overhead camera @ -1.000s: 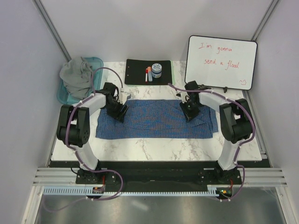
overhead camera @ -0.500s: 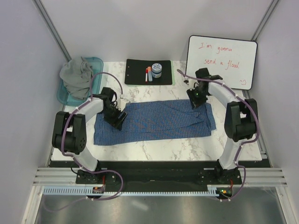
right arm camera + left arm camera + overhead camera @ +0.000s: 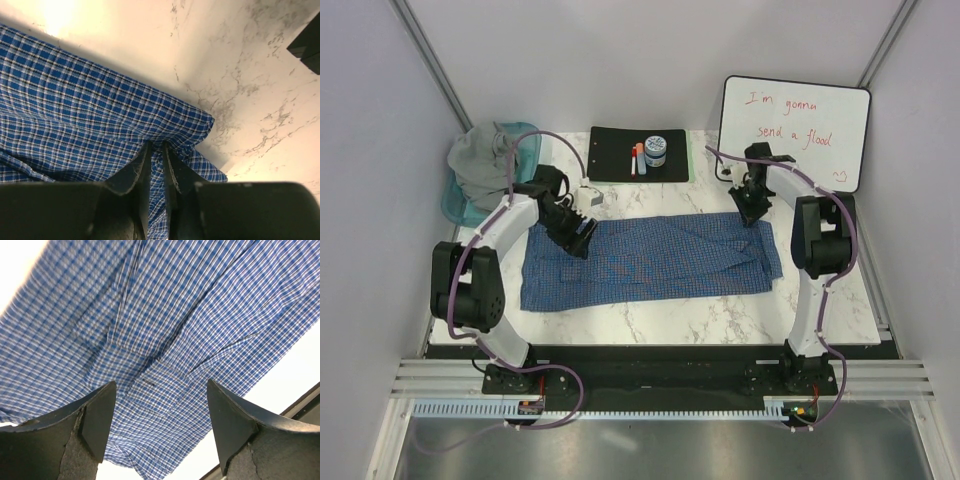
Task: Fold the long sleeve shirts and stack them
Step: Fold the shirt
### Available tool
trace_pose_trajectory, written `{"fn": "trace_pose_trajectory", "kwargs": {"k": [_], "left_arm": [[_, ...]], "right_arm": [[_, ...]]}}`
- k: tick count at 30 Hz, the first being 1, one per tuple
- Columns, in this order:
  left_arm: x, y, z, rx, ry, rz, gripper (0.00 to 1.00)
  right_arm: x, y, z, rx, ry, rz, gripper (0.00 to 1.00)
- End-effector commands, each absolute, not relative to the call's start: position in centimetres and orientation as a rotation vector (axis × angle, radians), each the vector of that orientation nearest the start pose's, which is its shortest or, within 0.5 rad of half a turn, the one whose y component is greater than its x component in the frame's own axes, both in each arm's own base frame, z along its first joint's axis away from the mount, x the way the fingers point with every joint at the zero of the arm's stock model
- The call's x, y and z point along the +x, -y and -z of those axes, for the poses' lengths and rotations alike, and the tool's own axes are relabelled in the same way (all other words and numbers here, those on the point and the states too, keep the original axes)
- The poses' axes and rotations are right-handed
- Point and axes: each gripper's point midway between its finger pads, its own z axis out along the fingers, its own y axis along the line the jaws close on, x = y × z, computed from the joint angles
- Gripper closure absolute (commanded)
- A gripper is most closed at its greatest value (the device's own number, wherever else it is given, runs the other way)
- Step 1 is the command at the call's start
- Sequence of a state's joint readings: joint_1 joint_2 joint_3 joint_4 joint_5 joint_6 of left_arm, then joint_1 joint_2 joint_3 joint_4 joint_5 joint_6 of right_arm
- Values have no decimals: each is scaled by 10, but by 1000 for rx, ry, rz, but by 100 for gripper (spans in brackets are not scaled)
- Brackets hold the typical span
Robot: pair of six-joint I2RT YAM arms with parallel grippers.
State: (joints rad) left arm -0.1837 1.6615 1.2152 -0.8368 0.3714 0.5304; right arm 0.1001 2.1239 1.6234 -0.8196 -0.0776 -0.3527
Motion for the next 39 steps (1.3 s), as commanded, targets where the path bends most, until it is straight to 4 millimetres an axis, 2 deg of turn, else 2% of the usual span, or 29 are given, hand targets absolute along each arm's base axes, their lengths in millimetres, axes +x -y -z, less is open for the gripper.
{"fn": "trace_pose_trajectory", "kwargs": {"k": [1, 2, 4, 6, 7, 8, 9, 10, 12, 13, 14, 15, 16, 17, 18, 20, 21, 23, 24, 25, 26, 28, 29, 32, 34, 39], "left_arm": [[314, 131, -101, 1209, -2413, 492, 20], [311, 136, -99, 1255, -2398, 479, 20], [302, 155, -93, 1368, -2361, 480, 20], [292, 172, -87, 1448, -2340, 512, 22], [288, 177, -82, 1480, -2342, 521, 22], [286, 181, -80, 1516, -2326, 524, 22], [280, 189, -79, 1557, -2303, 538, 22], [278, 193, -77, 1578, -2290, 559, 22], [277, 205, -83, 1615, -2237, 580, 22], [276, 211, -85, 1626, -2213, 617, 22], [276, 218, -91, 1646, -2167, 629, 22], [276, 227, -98, 1671, -2115, 642, 22], [274, 236, -106, 1690, -2054, 674, 22], [276, 244, -112, 1728, -1976, 672, 22], [275, 256, -117, 1758, -1909, 672, 22], [276, 273, -126, 1789, -1812, 667, 22], [278, 290, -134, 1801, -1728, 659, 22], [281, 310, -139, 1806, -1644, 644, 22], [281, 329, -143, 1822, -1564, 641, 22], [279, 340, -146, 1833, -1513, 643, 22], [270, 356, -147, 1867, -1447, 649, 22], [269, 376, -143, 1884, -1389, 625, 22], [261, 388, -143, 1902, -1358, 637, 22], [251, 406, -128, 1935, -1349, 668, 22], [251, 410, -113, 1947, -1387, 655, 22], [251, 400, -96, 1936, -1464, 635, 23]], "right_arm": [[424, -43, -28, -666, -2776, -88, 79], [412, -42, -21, -671, -2805, -101, 79], [405, -38, -24, -670, -2798, -93, 79], [382, -38, -15, -664, -2844, -131, 79], [376, -39, -22, -662, -2834, -149, 79], [357, -39, -16, -663, -2864, -175, 79], [348, -45, -19, -670, -2861, -225, 79], [343, -47, -33, -682, -2828, -246, 79], [330, -51, -47, -701, -2818, -297, 74], [333, -51, -66, -697, -2759, -333, 71], [337, -49, -81, -687, -2729, -349, 62], [344, -40, -95, -648, -2698, -340, 59], [348, -41, -103, -671, -2668, -352, 56], [358, -28, -116, -631, -2649, -337, 55], [362, -17, -115, -597, -2656, -344, 55], [370, -11, -118, -593, -2645, -365, 56], [372, -7, -109, -584, -2669, -393, 57], [378, -8, -105, -585, -2665, -439, 58], [380, -7, -95, -574, -2684, -464, 59], [383, -7, -91, -570, -2685, -481, 59], [387, -9, -90, -569, -2675, -509, 60], [391, -12, -80, -562, -2685, -549, 59], [393, -15, -78, -558, -2681, -574, 59], [397, -18, -68, -552, -2680, -614, 59], [397, -19, -59, -547, -2694, -632, 59], [391, -19, -40, -555, -2725, -646, 59]]}}
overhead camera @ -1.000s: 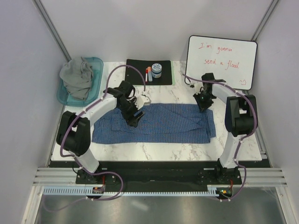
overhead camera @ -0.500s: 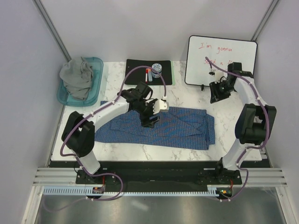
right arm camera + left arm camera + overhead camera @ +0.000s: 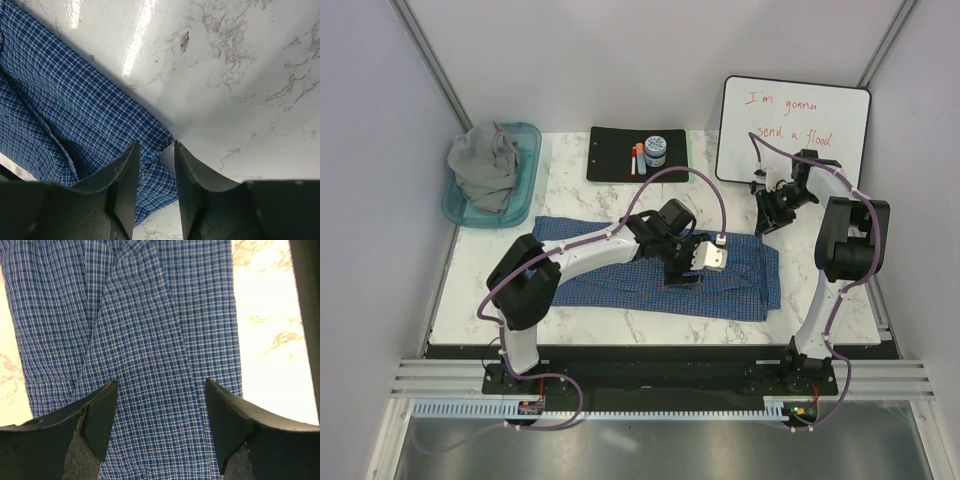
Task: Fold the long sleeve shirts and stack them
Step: Fold the shirt
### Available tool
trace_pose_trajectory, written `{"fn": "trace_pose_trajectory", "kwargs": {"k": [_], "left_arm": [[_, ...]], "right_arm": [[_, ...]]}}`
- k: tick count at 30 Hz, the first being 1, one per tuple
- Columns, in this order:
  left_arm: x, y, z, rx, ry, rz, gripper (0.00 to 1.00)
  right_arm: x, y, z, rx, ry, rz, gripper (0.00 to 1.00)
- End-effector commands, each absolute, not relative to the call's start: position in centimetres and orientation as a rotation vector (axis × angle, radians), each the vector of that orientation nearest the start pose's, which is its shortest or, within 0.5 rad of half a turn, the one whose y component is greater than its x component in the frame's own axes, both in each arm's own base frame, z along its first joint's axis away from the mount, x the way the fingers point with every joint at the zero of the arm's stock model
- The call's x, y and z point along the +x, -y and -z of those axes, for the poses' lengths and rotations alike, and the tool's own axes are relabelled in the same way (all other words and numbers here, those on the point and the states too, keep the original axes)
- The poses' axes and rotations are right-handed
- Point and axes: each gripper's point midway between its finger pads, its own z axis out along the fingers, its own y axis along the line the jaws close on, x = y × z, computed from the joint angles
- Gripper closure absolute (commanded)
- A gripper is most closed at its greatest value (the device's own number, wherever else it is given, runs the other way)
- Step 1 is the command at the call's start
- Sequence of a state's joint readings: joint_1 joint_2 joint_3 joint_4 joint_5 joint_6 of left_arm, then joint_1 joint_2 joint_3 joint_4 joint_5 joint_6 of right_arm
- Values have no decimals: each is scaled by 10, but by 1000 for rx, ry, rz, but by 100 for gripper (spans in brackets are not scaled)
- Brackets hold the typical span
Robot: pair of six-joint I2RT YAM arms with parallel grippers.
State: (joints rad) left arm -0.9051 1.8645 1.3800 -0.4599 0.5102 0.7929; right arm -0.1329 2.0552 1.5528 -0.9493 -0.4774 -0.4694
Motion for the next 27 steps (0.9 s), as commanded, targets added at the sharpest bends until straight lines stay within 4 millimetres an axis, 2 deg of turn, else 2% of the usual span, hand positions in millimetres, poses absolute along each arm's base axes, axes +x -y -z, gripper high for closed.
{"fn": "trace_pose_trajectory", "kwargs": {"k": [1, 6, 9, 12, 13, 14, 16, 20, 22, 25, 27], "left_arm": [[250, 397, -95, 1935, -1471, 632, 23], [241, 388, -88, 1937, -1504, 645, 23], [240, 383, -78, 1940, -1542, 633, 24], [241, 373, -61, 1950, -1605, 596, 26], [240, 371, -57, 1951, -1621, 589, 27], [237, 366, -50, 1964, -1640, 584, 29], [235, 358, -40, 1973, -1678, 565, 31], [228, 345, -22, 2008, -1742, 550, 36], [228, 341, -17, 2013, -1764, 538, 37], [226, 338, -12, 2018, -1783, 529, 39], [225, 337, -9, 2024, -1791, 531, 39]], "right_arm": [[388, -21, -37, -563, -2729, -660, 59], [384, -23, -26, -568, -2744, -679, 60], [383, -23, -23, -566, -2747, -678, 69], [384, -25, -26, -577, -2726, -693, 85], [384, -26, -27, -583, -2719, -688, 97], [385, -26, -32, -587, -2706, -686, 100], [387, -26, -37, -604, -2678, -674, 100], [408, -23, -66, -605, -2551, -565, 100], [420, -16, -68, -573, -2525, -486, 100], [430, -2, -61, -561, -2541, -375, 100], [431, 0, -55, -560, -2554, -361, 100]]}}
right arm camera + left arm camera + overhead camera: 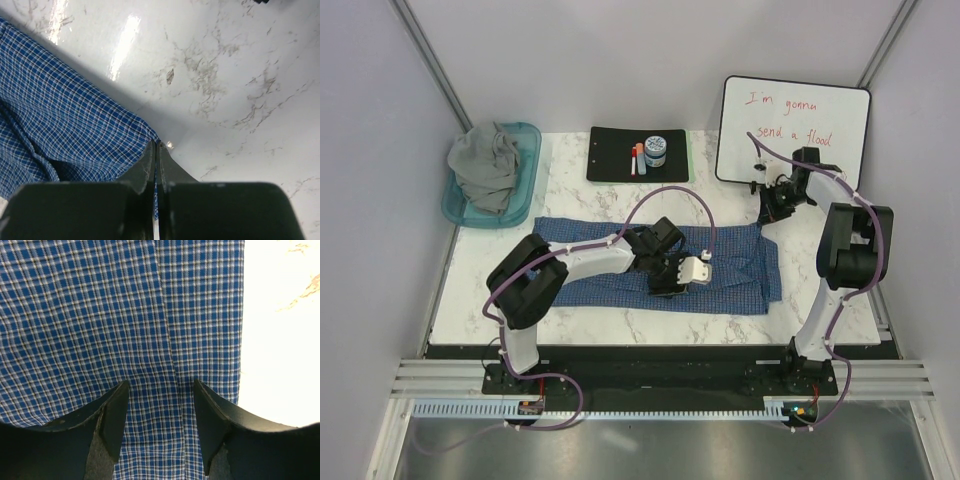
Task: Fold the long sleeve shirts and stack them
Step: Fold the shirt
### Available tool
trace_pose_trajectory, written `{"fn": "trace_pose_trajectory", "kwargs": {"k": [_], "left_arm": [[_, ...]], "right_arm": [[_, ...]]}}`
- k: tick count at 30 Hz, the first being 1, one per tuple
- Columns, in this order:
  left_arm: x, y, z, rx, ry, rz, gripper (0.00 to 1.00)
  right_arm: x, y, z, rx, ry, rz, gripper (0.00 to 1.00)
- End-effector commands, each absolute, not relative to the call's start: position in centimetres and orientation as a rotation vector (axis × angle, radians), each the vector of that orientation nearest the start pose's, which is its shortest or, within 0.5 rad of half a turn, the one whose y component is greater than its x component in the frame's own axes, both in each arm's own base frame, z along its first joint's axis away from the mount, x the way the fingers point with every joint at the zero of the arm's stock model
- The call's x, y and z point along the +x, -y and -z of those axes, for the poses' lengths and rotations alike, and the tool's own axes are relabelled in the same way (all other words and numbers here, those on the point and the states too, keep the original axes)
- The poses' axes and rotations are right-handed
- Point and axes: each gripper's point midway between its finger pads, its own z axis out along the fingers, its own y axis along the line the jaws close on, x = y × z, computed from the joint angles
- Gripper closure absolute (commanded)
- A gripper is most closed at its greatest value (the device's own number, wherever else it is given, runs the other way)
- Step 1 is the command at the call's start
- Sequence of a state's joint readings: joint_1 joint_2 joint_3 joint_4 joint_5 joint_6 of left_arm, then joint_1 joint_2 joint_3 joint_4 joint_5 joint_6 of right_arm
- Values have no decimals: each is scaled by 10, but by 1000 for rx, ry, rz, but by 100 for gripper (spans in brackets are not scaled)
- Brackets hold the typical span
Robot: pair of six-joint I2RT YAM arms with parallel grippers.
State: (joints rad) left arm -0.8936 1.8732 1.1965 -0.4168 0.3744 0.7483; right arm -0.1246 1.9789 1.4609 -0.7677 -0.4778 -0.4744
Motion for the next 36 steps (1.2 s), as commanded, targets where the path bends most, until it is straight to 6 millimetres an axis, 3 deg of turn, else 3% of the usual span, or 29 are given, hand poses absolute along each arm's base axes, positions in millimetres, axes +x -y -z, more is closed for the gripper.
{"fn": "trace_pose_trajectory", "kwargs": {"k": [1, 3, 7, 10, 12, 14, 17, 21, 24, 29, 36], "left_arm": [[225, 337, -9, -2581, 2304, -687, 39], [224, 338, -10, -2567, 2314, -699, 36], [230, 350, -30, -2503, 2406, -768, 29], [233, 354, -60, -2409, 2498, -868, 28], [235, 348, -80, -2327, 2577, -925, 27], [245, 336, -88, -2246, 2649, -944, 27], [258, 309, -85, -2128, 2742, -871, 27], [281, 270, -70, -1956, 2872, -748, 27], [298, 244, -59, -1818, 2956, -708, 28], [319, 214, -58, -1674, 3060, -692, 28], [312, 206, -56, -1662, 3061, -707, 28]], "right_arm": [[431, 0, -55, -560, -2559, -358, 100], [427, -3, -50, -573, -2581, -365, 100], [416, -5, -54, -589, -2636, -380, 63], [410, -1, -79, -584, -2631, -359, 53], [407, 3, -109, -579, -2583, -325, 50], [392, -1, -131, -587, -2569, -336, 50], [357, -22, -140, -631, -2584, -440, 53], [298, -48, -114, -691, -2700, -587, 54], [274, -61, -95, -733, -2746, -627, 57], [262, -74, -69, -822, -2807, -593, 55], [264, -82, -50, -849, -2841, -606, 56]]}}
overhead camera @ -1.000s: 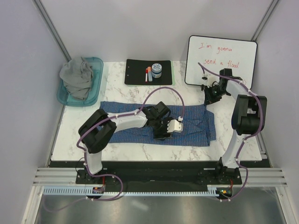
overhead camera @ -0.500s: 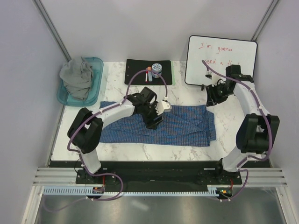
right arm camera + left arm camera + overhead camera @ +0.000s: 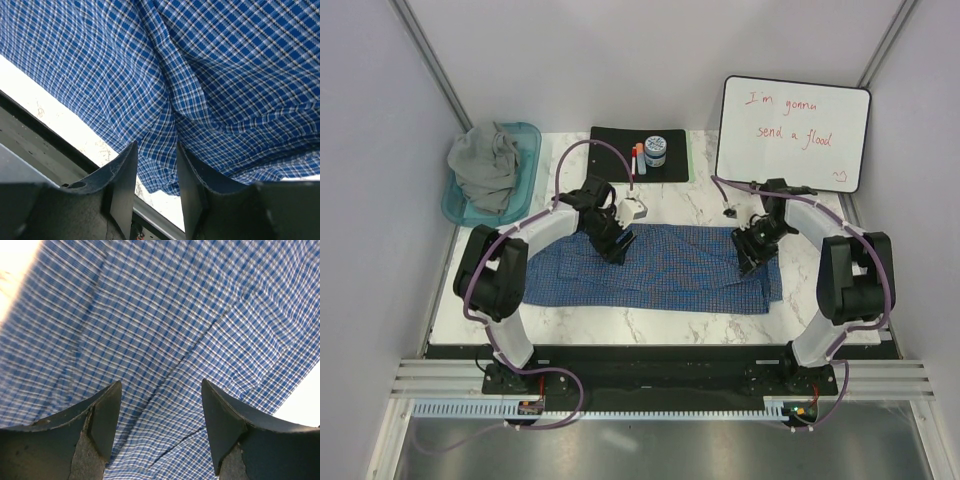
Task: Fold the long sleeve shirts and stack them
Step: Fold the shirt
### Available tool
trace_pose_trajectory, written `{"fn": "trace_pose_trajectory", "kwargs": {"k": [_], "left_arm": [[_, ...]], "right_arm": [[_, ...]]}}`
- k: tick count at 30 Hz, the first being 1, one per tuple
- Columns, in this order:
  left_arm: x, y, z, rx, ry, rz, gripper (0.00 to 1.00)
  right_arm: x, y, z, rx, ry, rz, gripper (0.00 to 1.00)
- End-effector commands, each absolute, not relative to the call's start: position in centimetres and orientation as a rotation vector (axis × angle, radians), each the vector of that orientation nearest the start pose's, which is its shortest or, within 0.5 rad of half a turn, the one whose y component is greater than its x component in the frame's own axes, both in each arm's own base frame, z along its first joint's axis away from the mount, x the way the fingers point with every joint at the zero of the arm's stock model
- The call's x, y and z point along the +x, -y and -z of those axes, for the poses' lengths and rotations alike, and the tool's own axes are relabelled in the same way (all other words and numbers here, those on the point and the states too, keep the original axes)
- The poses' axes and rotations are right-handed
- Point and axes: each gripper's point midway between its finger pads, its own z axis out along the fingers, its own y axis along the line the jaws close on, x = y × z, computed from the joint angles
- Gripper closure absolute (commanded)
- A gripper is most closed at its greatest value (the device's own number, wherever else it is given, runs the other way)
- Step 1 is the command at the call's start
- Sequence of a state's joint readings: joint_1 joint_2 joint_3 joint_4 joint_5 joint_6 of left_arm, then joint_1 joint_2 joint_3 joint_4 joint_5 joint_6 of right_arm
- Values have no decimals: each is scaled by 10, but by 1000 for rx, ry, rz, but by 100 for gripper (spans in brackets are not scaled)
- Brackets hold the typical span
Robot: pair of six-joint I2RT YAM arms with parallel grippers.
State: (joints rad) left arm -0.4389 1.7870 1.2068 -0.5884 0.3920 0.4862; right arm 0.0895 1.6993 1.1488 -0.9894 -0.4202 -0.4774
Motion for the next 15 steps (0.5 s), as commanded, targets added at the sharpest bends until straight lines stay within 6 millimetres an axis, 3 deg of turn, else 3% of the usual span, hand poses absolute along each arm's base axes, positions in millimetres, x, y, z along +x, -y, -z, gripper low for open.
{"fn": "trace_pose_trajectory", "kwargs": {"k": [1, 8, 11, 14, 15], "left_arm": [[311, 205, -56, 1278, -2347, 543, 28], [314, 201, -54, 1263, -2351, 534, 28], [314, 200, -56, 1262, -2348, 530, 28], [315, 198, -57, 1262, -2344, 519, 28], [315, 197, -56, 1262, -2347, 518, 28]], "right_arm": [[262, -82, -48, -851, -2852, -612, 56], [261, -83, -37, -885, -2878, -586, 62], [266, -85, -40, -897, -2871, -577, 75], [272, -83, -45, -912, -2856, -547, 98], [274, -83, -47, -912, -2852, -537, 100]]}}
